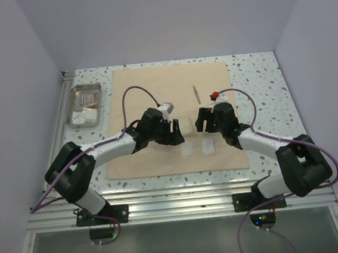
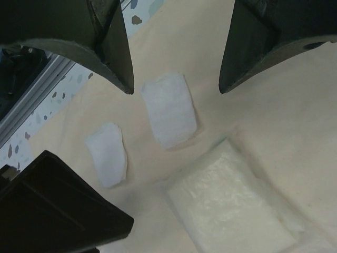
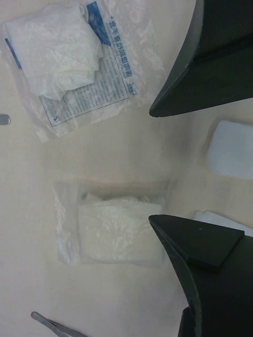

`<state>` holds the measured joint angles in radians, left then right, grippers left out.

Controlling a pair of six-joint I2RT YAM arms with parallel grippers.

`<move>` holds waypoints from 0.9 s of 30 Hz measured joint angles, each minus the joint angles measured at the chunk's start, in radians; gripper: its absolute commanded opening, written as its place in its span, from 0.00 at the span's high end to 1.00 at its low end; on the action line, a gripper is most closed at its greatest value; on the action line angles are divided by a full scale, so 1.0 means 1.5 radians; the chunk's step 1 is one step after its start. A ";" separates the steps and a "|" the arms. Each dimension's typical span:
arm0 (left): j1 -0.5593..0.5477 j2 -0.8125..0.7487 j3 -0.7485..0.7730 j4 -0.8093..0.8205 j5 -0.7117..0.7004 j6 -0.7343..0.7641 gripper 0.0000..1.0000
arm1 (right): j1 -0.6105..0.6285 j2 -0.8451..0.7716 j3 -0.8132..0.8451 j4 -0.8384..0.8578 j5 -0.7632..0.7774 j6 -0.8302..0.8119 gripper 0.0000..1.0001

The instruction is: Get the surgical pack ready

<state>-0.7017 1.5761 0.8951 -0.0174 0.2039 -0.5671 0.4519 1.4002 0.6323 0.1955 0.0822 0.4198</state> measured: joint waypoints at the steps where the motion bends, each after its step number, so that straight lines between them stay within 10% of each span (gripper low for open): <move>1: -0.014 0.011 0.000 0.004 0.000 -0.001 0.30 | 0.000 0.000 0.000 0.000 0.003 0.002 0.22; 19: -0.062 0.154 0.049 0.042 -0.037 -0.027 0.53 | 0.000 -0.011 0.000 0.000 0.023 0.004 0.23; 27: -0.066 0.184 0.068 0.049 -0.037 -0.034 0.97 | 0.000 -0.014 0.000 0.000 0.026 0.004 0.23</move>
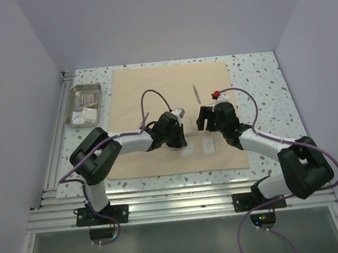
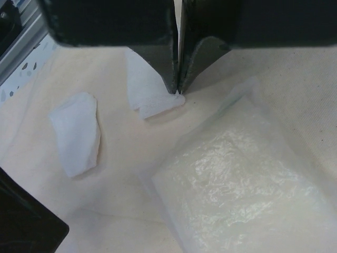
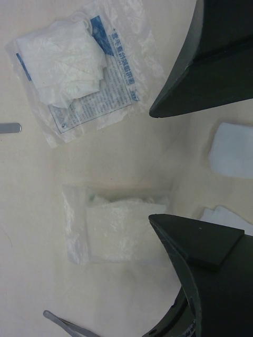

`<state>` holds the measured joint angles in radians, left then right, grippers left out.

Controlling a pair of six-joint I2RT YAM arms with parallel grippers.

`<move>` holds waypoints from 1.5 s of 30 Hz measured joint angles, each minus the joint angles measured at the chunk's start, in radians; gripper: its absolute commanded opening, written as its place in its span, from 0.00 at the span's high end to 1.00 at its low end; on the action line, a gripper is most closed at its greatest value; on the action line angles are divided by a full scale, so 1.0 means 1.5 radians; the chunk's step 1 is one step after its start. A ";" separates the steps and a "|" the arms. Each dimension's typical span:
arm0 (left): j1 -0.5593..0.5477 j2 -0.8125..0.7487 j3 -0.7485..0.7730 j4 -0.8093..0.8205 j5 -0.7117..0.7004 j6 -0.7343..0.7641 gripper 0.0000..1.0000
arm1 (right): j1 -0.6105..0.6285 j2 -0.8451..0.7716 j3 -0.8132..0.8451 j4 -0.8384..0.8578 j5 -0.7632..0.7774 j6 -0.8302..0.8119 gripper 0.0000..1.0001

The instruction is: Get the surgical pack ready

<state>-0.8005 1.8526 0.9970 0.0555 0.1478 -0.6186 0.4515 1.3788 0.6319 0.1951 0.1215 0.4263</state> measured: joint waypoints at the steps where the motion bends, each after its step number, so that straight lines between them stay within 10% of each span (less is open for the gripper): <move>1: 0.000 0.003 0.000 0.002 0.000 -0.001 1.00 | 0.000 0.000 0.000 0.000 0.000 0.000 0.23; 17: 0.049 -0.123 -0.023 -0.015 0.058 0.003 1.00 | 0.000 0.000 0.000 0.000 0.010 0.000 0.23; 31: 0.429 -0.321 -0.059 -0.081 0.118 0.044 1.00 | 0.000 0.000 0.000 0.000 0.012 0.000 0.23; 45: 0.821 -0.266 -0.046 0.024 0.151 -0.053 1.00 | 0.000 0.000 0.000 0.000 0.012 0.000 0.23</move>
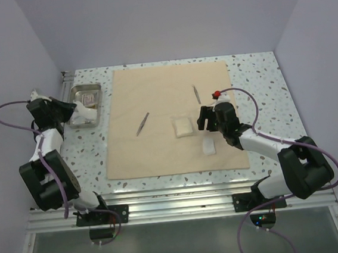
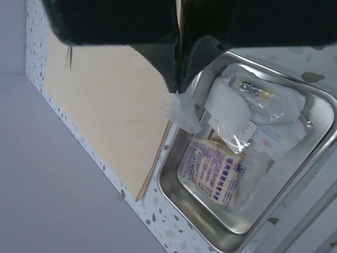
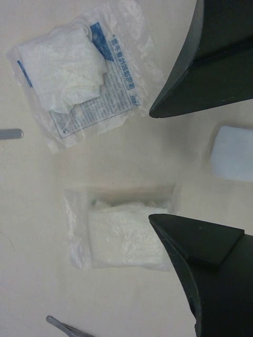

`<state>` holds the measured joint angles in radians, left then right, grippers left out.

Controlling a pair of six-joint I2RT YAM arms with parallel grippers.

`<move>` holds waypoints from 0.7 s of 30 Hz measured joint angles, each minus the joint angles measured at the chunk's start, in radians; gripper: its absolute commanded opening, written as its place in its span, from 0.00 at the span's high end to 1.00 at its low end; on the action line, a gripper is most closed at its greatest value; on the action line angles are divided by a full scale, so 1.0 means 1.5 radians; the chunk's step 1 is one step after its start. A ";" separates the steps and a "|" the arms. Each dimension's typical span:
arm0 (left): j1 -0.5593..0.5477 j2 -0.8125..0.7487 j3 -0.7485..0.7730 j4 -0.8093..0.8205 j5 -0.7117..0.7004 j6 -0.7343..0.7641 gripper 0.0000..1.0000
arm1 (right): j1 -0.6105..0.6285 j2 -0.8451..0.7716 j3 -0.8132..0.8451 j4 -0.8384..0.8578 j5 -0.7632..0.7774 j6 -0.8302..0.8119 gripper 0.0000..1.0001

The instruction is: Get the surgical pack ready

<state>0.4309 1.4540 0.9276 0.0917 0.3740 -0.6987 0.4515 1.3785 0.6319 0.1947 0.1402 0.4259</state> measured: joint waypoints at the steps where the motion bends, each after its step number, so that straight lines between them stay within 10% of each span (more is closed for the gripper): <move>1: 0.005 0.019 0.001 0.012 0.004 -0.006 1.00 | 0.000 0.000 0.000 0.000 0.000 0.000 0.23; 10: 0.009 0.198 0.028 0.071 0.051 -0.045 1.00 | 0.000 0.000 0.000 0.000 0.005 -0.001 0.23; 15: 0.005 0.211 0.032 0.081 0.058 -0.043 0.53 | 0.000 -0.001 0.000 -0.001 0.006 -0.001 0.23; 21: -0.047 0.138 0.032 0.026 -0.039 -0.003 0.34 | 0.000 -0.008 0.000 -0.001 0.007 -0.001 0.23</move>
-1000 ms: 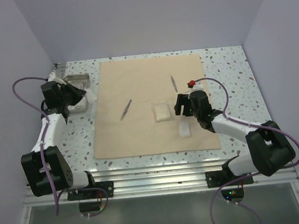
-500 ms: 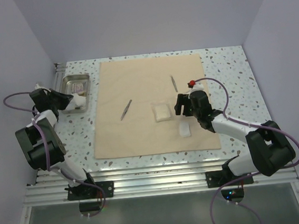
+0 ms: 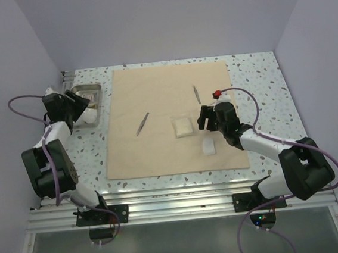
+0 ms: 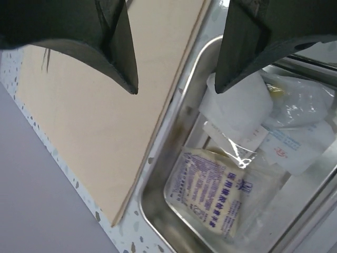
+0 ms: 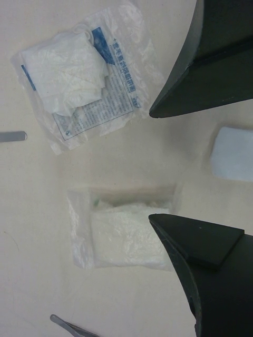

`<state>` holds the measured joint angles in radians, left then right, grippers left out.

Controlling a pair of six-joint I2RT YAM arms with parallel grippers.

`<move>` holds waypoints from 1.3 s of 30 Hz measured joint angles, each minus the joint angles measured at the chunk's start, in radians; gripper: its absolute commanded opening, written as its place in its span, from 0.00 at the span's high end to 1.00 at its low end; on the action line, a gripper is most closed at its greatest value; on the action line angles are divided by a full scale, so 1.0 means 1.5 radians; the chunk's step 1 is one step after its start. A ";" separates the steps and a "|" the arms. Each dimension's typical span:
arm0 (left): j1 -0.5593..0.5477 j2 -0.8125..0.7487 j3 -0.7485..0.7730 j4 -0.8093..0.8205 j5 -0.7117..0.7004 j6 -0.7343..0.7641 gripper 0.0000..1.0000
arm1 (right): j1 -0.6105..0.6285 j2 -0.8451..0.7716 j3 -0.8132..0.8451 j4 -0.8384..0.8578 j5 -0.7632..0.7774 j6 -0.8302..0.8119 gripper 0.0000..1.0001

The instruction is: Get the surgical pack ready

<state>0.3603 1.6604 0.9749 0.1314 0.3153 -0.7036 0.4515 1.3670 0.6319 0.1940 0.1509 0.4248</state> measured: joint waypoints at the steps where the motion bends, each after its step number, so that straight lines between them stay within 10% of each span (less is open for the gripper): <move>1: -0.019 -0.024 0.000 -0.012 -0.021 0.011 0.34 | 0.000 0.000 0.000 0.000 0.000 0.000 0.23; 19: -0.584 -0.101 -0.026 -0.111 -0.110 0.100 0.31 | 0.000 0.001 0.000 -0.015 0.009 0.004 0.29; 39: -0.657 0.136 0.045 -0.053 -0.098 0.075 0.49 | -0.065 0.001 0.000 -0.045 0.024 0.049 0.28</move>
<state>-0.6247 1.8637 1.0424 0.0521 0.1688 -0.5919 0.3534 1.3678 0.6319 0.1272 0.1871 0.4984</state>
